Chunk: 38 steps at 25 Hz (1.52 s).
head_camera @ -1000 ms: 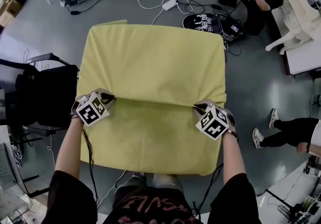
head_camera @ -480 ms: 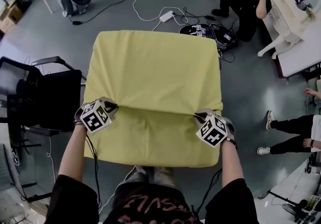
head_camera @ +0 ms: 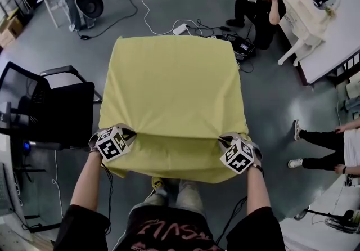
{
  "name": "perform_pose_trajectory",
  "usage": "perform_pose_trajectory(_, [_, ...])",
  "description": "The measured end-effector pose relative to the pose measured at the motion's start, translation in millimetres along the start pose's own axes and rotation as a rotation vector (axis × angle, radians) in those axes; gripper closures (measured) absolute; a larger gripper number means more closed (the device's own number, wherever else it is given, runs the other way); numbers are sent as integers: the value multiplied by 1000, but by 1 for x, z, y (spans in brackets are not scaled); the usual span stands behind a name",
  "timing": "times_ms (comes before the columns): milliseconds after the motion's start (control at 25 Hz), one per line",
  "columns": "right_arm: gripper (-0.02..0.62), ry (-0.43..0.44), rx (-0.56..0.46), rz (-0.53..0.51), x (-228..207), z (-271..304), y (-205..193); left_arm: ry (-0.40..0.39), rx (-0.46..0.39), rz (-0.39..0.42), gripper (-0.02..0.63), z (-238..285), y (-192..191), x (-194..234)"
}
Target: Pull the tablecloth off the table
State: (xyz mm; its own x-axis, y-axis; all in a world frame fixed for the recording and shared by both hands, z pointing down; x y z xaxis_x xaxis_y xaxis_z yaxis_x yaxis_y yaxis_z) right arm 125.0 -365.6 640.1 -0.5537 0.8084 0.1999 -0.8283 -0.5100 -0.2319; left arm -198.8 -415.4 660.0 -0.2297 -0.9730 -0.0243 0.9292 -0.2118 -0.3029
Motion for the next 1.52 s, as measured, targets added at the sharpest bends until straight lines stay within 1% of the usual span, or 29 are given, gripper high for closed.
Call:
perform_pose_trajectory(120, [578,1,-2,14,24,-8,-13,0,11,39,598,-3,-6,-27])
perform_pose_trajectory(200, [578,4,-3,19,40,-12,-24,1,18,46,598,-2,-9,-45])
perform_pose_trajectory(320, [578,0,-16,13,61,-20,-40,11,20,26,598,-5,-14,-72])
perform_pose_trajectory(520, [578,-3,-55,11,89,-38,-67,50,5,-3,598,-18,-12,-116])
perform_pose_trajectory(720, [578,-28,-110,22,121,-69,-104,83,0,-39,598,-33,-8,-183])
perform_pose_trajectory(960, [578,-44,-149,20,171,-107,-153,120,-32,-44,598,-53,-4,-266])
perform_pose_trajectory(1120, [578,-31,-147,9,206,-128,-176,121,-37,-58,598,-68,-9,-313])
perform_pose_trajectory(1200, [578,-18,-148,21,221,-139,-186,119,-29,-70,598,-77,-11,-332])
perform_pose_trajectory(1400, [578,13,-149,51,261,-151,-203,108,-27,-89,598,-89,-25,-370])
perform_pose_trajectory(1520, [578,18,-145,52,284,-160,-210,92,-34,-80,598,-94,-35,-392])
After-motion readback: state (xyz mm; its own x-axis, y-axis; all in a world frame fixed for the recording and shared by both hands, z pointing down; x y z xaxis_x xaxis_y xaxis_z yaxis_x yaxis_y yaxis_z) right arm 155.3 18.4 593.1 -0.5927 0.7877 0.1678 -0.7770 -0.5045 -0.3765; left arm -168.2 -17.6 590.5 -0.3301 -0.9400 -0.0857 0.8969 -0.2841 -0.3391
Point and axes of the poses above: the fingertips, and each gripper's own axes: z forward along the fingers, x to its left, y out of its top, the point moved 1 cm from there along -z, backward along the fingers, and after that the axes turned 10 degrees about x, right-handed, at the moved point
